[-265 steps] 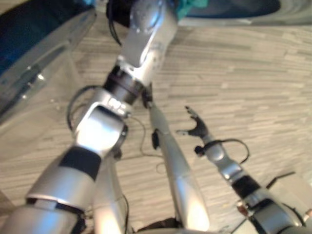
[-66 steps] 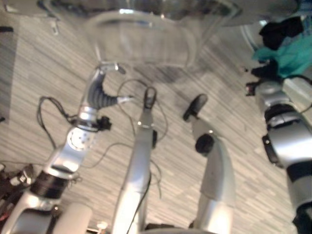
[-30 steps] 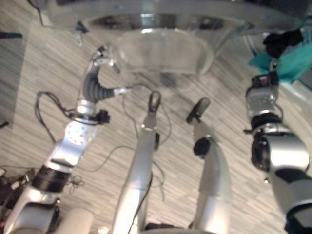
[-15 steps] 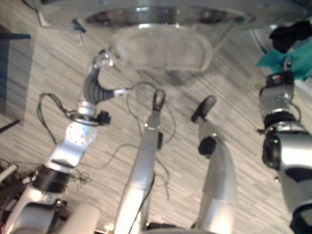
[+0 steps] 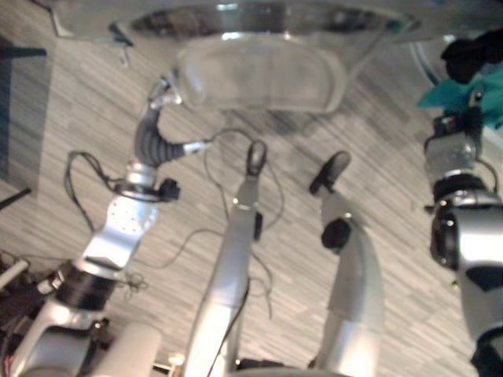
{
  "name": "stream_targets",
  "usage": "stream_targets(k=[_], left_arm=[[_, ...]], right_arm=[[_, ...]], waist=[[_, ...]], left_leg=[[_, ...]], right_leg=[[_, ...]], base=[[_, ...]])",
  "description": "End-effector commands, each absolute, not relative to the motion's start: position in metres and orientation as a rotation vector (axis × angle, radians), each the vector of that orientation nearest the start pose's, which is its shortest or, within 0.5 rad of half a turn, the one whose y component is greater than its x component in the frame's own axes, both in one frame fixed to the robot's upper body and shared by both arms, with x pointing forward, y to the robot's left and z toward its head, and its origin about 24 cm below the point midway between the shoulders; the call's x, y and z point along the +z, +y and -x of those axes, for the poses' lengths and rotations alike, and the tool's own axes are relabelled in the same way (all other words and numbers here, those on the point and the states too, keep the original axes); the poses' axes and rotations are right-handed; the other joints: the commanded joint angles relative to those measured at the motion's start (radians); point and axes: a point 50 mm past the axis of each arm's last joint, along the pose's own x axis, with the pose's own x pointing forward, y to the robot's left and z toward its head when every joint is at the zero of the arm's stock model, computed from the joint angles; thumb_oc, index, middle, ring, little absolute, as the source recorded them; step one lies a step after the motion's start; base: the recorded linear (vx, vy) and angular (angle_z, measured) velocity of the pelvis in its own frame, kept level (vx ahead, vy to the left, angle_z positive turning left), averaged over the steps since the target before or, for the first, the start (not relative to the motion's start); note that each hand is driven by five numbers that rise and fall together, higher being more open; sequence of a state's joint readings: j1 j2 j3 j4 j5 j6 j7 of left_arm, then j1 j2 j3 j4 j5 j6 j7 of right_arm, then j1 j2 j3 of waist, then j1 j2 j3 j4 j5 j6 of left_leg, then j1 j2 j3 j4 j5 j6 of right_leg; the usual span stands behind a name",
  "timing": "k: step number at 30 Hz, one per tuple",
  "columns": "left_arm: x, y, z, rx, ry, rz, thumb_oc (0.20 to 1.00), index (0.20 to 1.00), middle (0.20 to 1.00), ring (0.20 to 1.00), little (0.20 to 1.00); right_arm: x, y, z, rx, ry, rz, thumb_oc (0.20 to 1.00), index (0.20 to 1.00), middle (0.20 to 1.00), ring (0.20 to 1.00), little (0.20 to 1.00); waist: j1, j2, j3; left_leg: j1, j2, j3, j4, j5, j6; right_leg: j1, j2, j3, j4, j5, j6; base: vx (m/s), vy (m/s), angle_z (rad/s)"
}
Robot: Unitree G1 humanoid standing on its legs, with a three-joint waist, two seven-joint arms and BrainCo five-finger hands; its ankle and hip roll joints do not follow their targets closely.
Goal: Grab the laundry basket,head to the washer,open it,put in the laundry and shut it.
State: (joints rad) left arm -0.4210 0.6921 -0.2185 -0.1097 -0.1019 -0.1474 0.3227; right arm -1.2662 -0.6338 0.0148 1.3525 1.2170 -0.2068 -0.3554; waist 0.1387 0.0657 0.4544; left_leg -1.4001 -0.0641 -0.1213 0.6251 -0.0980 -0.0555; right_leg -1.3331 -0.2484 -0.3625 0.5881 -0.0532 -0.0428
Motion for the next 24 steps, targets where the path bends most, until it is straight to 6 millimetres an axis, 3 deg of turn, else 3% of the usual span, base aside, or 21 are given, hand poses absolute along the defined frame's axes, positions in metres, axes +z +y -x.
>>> stream_targets(k=[1, 2, 9, 13, 14, 18, 24], left_arm=[[0.215, 0.175, -0.283, -0.010, -0.768, -0.404, 1.000, 1.000, 1.000, 1.000, 1.000], [0.215, 0.176, -0.283, -0.006, -0.768, -0.404, 1.000, 1.000, 1.000, 1.000, 1.000], [0.218, 0.182, -0.281, 0.029, -0.783, -0.376, 1.000, 1.000, 1.000, 1.000, 1.000], [0.216, 0.190, -0.279, 0.058, -0.781, -0.388, 1.000, 1.000, 1.000, 1.000, 1.000], [0.216, 0.190, -0.279, 0.059, -0.781, -0.388, 1.000, 1.000, 1.000, 1.000, 1.000], [0.214, 0.192, -0.276, 0.062, -0.782, -0.419, 1.000, 1.000, 1.000, 1.000, 1.000], [0.212, 0.189, -0.276, 0.034, -0.775, -0.468, 1.000, 1.000, 1.000, 1.000, 1.000]], right_arm=[[0.246, -0.348, -0.375, -0.790, -0.288, -0.712, 0.275, 0.275, 0.275, 0.275, 0.275], [0.248, -0.347, -0.376, -0.784, -0.292, -0.710, 0.200, 0.200, 0.200, 0.200, 0.200], [0.267, -0.337, -0.380, -0.722, -0.361, -0.696, 0.200, 0.200, 0.200, 0.200, 0.200], [0.295, -0.317, -0.383, -0.620, -0.500, -0.641, 0.200, 0.200, 0.200, 0.200, 0.200], [0.295, -0.316, -0.383, -0.621, -0.500, -0.639, 0.200, 0.200, 0.200, 0.200, 0.200], [0.329, -0.294, -0.372, -0.521, -0.704, -0.596, 0.200, 0.200, 0.200, 0.200, 0.200], [0.377, -0.288, -0.345, -0.507, -0.927, -0.592, 0.200, 0.200, 0.200, 0.200, 0.200]], waist=[[-0.010, 0.056, -0.041], [-0.010, 0.056, -0.042], [-0.008, 0.048, -0.042], [-0.010, 0.038, -0.049], [-0.011, 0.038, -0.049], [-0.025, 0.017, -0.060], [-0.042, -0.012, -0.082]], left_leg=[[0.022, 0.042, 0.042, 0.087, -0.148, 0.062], [0.022, 0.041, 0.042, 0.084, -0.147, 0.062], [0.022, 0.038, 0.040, 0.070, -0.142, 0.063], [0.024, 0.041, 0.042, 0.048, -0.135, 0.066], [0.026, 0.042, 0.043, 0.046, -0.134, 0.066], [0.060, 0.045, 0.048, 0.013, -0.129, 0.070], [0.120, 0.052, 0.047, -0.028, -0.126, 0.068]], right_leg=[[0.012, 0.009, 0.039, 0.035, -0.091, 0.080], [0.010, 0.009, 0.039, 0.033, -0.090, 0.080], [0.008, 0.008, 0.039, 0.026, -0.087, 0.081], [0.012, 0.009, 0.042, 0.010, -0.079, 0.081], [0.014, 0.010, 0.042, 0.008, -0.078, 0.081], [0.045, 0.016, 0.043, -0.024, -0.059, 0.087], [0.100, 0.023, 0.044, -0.062, -0.048, 0.087]], base=[[0.00, 0.000, 0.00], [0.00, 0.000, 0.00], [0.00, 0.015, 0.00], [0.00, 0.043, 0.00], [0.00, 0.040, -0.01], [-0.01, 0.045, -0.02], [0.00, 0.014, -0.08]])
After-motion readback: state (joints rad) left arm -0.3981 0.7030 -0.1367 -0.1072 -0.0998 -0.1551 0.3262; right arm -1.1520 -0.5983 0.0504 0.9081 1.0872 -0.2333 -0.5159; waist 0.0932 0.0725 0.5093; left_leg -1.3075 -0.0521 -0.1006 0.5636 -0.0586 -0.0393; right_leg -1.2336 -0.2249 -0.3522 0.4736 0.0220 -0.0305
